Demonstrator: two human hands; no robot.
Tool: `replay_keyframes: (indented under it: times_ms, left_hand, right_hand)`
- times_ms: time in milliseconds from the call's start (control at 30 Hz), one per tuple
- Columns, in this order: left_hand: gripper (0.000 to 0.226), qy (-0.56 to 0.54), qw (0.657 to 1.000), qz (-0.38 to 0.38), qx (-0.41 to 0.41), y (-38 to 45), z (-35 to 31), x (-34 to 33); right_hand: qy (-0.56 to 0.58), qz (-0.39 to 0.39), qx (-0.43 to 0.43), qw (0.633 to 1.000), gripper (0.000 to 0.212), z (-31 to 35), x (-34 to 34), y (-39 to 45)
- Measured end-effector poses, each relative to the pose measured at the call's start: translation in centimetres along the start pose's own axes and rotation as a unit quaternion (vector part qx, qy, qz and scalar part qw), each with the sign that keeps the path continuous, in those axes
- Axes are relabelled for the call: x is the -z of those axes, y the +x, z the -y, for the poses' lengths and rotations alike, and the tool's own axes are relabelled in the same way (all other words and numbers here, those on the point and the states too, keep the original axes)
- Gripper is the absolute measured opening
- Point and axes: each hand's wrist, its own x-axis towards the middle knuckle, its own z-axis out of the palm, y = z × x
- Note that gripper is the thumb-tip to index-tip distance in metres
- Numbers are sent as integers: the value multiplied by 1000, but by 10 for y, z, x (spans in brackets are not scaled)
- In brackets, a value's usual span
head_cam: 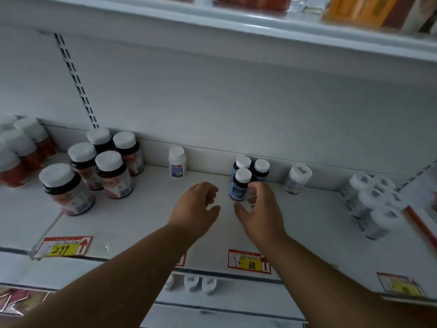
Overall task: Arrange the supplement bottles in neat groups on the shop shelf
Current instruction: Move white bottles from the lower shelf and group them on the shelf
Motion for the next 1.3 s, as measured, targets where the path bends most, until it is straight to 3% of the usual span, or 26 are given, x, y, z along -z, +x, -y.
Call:
replay_keyframes:
  times_ms: [167, 267, 367, 533, 733, 967, 1167, 1300]
  left_hand:
    - [39, -6, 998, -4, -69, -48, 33, 55]
    - [41, -1, 998, -18, -68, -89, 71, 98]
    - [42, -6, 998, -53, -46, -132, 109, 134]
    - [39, -3, 997, -76, 12, -199, 166, 150]
    - [43, -21, 990, -48, 134, -229, 243, 95]
    - [43, -43, 981, -28, 185, -204, 310, 8]
    - [44, -47, 973, 4, 227, -200, 359, -59]
    - [45, -46, 969, 12, 243, -197, 381, -81]
  right_hand:
    - [9, -1, 44, 999, 50, 63, -27, -46]
    - [7, 1, 82, 997, 50, 110, -56, -82]
    - [12, 60, 118, 991, 48, 155, -90, -120]
    - [37, 173, 104, 979, 43, 181, -147, -177]
    - [20, 281, 23, 959, 41, 118, -228, -209]
    - [-14, 276, -23, 961, 37, 28, -316, -180]
    - [-168, 263, 59, 948, 47, -48, -395, -138]
    - [-322, 331, 137, 876, 56, -72, -434, -109]
